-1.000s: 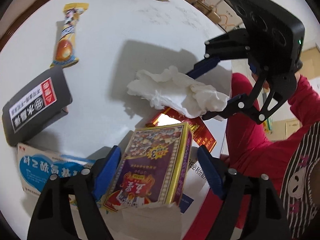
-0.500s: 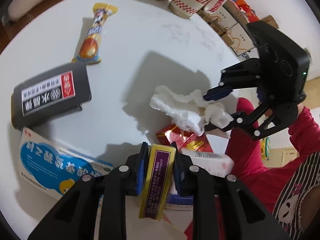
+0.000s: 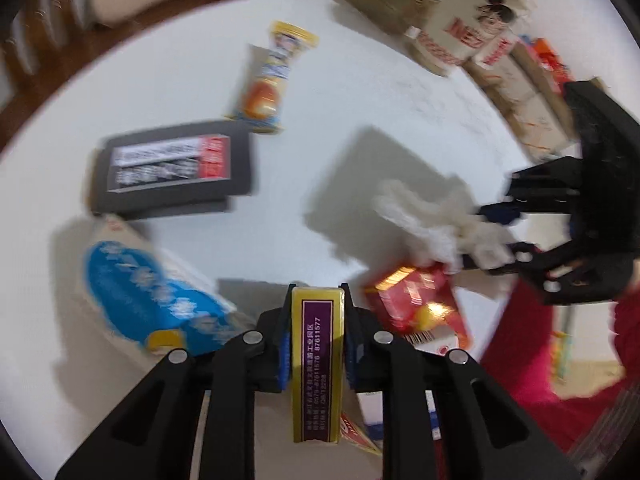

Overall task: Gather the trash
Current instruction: 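Carry the tissue and the box down toward the white plastic bag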

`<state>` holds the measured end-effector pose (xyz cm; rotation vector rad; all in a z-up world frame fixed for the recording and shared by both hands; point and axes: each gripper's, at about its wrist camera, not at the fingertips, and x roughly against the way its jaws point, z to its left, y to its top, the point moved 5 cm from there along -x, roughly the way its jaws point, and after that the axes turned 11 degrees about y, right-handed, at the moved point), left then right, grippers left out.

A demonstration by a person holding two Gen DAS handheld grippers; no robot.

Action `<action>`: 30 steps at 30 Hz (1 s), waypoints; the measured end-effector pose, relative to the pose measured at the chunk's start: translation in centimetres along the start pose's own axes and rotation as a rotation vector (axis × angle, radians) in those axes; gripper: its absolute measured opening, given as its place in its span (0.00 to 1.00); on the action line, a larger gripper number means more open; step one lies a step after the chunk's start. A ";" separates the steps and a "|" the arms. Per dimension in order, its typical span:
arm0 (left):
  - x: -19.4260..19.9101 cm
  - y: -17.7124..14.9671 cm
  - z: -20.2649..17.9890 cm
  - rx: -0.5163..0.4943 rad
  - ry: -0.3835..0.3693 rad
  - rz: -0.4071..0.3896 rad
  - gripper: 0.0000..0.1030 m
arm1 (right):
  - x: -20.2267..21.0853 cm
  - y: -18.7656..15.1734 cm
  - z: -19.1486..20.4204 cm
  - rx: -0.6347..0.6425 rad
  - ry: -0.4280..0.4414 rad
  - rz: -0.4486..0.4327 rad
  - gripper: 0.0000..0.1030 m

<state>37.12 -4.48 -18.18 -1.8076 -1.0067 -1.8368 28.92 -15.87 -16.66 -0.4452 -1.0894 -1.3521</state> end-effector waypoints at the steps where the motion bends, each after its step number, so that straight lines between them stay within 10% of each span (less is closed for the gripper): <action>1: 0.1 -0.1 0.1 0.014 0.039 -0.009 0.19 | 0.3 0.1 0.0 0.000 -0.014 -0.009 0.24; 9: 0.8 -1.1 1.3 0.184 0.105 0.020 0.19 | 2.8 0.8 0.4 0.010 -0.085 -0.077 0.24; 30: 16.0 -4.8 -5.4 0.202 0.240 -0.242 0.19 | 12.1 -0.5 10.1 0.174 -0.203 -0.275 0.24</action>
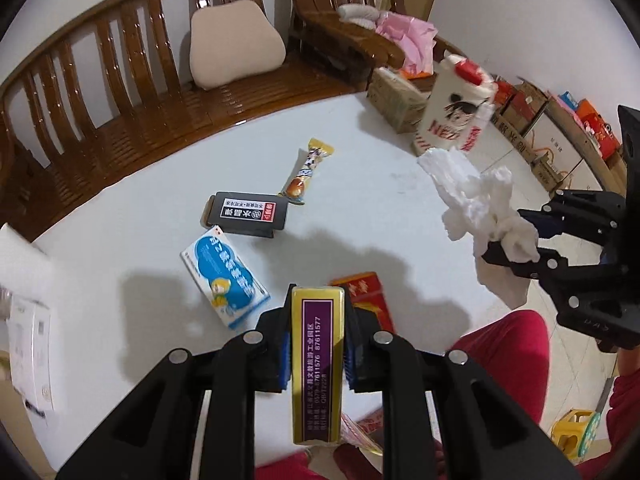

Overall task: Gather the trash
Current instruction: 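Carry the tissue and the box down toward the white plastic bag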

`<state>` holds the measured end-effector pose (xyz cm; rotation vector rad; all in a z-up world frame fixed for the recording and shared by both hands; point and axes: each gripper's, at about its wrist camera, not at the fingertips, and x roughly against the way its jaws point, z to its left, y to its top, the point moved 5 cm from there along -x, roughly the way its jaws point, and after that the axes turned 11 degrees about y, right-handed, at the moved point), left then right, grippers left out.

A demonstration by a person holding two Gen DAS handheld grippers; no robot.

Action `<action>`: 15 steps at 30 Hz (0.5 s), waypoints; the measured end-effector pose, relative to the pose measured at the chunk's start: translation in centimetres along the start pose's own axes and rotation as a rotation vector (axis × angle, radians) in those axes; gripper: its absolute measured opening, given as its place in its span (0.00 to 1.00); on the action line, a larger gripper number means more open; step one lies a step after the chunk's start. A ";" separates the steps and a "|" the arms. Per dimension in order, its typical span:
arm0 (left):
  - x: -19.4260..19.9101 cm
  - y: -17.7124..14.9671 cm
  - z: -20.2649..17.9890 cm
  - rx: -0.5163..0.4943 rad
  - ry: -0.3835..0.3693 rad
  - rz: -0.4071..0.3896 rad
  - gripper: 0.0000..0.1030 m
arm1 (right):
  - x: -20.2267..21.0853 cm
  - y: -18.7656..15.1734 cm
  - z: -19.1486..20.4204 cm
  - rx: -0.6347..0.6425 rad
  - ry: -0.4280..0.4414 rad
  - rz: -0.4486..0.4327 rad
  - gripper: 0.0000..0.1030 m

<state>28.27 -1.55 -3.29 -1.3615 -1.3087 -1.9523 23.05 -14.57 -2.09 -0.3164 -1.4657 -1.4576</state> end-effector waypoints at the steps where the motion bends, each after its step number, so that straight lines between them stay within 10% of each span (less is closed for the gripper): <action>1: 0.9 -0.5 -0.2 0.001 0.001 -0.011 0.19 | 0.4 -0.1 0.5 0.005 -0.001 -0.006 0.24; 15: 5.0 -10.3 -5.2 0.012 -0.025 -0.055 0.19 | 4.4 -7.3 7.9 0.079 0.013 -0.005 0.24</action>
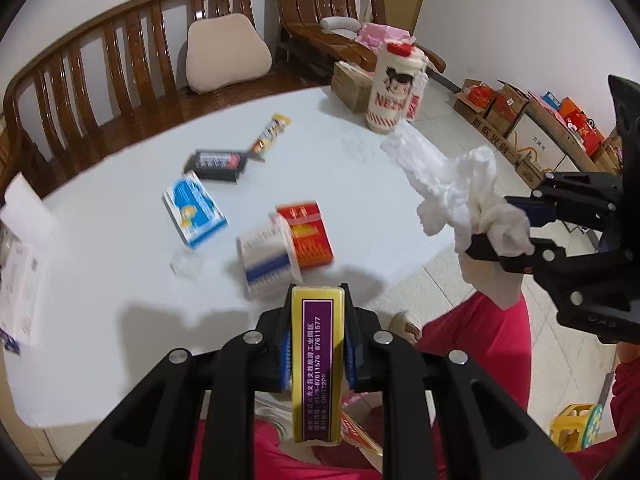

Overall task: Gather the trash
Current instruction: 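Carry the tissue and the box down toward the white plastic bag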

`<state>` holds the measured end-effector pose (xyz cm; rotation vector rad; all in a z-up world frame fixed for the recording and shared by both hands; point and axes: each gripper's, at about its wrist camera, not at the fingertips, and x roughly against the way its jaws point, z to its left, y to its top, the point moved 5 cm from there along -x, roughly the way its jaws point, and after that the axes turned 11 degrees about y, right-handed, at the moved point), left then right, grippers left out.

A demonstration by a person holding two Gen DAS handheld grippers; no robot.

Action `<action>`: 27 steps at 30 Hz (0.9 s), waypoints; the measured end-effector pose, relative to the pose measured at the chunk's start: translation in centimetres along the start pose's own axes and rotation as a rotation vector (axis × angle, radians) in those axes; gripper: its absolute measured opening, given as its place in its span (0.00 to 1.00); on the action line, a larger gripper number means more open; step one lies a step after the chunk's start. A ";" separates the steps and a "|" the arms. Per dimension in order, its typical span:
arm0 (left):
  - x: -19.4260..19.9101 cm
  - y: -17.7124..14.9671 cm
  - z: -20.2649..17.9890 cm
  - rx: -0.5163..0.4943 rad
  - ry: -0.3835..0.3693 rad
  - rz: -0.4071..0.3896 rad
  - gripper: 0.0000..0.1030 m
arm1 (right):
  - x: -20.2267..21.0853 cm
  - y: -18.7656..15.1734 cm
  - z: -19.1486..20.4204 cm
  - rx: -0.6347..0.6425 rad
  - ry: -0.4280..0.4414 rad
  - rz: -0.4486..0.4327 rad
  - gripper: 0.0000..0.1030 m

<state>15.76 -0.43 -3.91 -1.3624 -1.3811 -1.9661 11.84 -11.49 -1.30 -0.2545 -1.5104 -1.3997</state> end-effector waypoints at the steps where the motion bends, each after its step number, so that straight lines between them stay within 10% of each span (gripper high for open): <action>1: -0.2 -0.8 -0.3 0.005 -0.004 0.007 0.19 | 0.1 -0.6 0.4 0.000 0.000 0.002 0.24; 27: -12.0 -16.2 -3.5 0.195 -0.017 0.154 0.19 | -10.3 -16.2 2.4 -0.095 -0.048 0.177 0.24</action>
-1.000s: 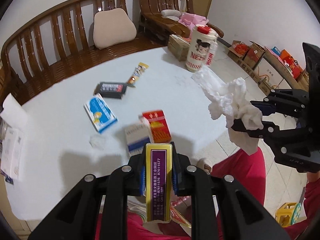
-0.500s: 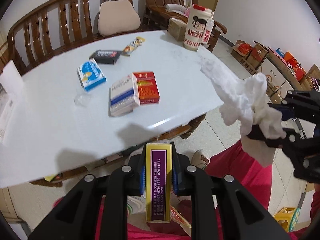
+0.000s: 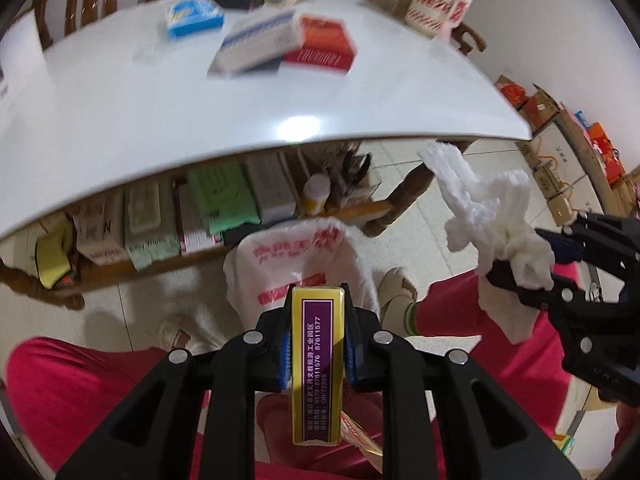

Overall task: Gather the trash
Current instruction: 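Carry the tissue and the box down toward the white plastic bag, then open both grippers to drop the tissue and box into the bag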

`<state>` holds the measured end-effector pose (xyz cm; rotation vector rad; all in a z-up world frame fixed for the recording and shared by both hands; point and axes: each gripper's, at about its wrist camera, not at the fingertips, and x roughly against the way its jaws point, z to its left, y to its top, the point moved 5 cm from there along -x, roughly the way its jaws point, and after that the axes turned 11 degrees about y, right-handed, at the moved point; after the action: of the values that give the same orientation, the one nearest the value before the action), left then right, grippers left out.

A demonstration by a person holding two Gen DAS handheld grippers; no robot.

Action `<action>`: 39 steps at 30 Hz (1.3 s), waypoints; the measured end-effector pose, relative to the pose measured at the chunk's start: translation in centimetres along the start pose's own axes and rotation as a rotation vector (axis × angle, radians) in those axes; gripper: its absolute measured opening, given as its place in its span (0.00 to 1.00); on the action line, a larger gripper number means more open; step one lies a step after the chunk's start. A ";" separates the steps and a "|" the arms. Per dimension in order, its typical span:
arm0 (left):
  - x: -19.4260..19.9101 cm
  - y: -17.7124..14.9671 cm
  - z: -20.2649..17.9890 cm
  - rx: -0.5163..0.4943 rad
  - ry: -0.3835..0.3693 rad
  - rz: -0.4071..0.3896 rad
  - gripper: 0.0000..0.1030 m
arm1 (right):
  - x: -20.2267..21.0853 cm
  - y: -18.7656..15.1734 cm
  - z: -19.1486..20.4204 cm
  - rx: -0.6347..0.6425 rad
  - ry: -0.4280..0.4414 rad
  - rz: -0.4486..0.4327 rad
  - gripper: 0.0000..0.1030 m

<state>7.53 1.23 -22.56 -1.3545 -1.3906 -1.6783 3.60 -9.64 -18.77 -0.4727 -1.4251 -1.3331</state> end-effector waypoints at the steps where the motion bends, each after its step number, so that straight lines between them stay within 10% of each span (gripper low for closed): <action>1: -0.7 -0.2 0.0 0.006 0.002 0.006 0.19 | -1.0 -0.4 -0.3 -0.013 0.000 0.011 0.24; 39: -23.1 -2.4 1.7 0.198 0.047 0.377 0.19 | -22.2 -5.7 -10.0 -0.332 -0.008 0.279 0.24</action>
<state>13.48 -0.38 -44.98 -1.3546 -1.1538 -1.2833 10.65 -12.02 -42.67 -0.8636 -1.0979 -1.3413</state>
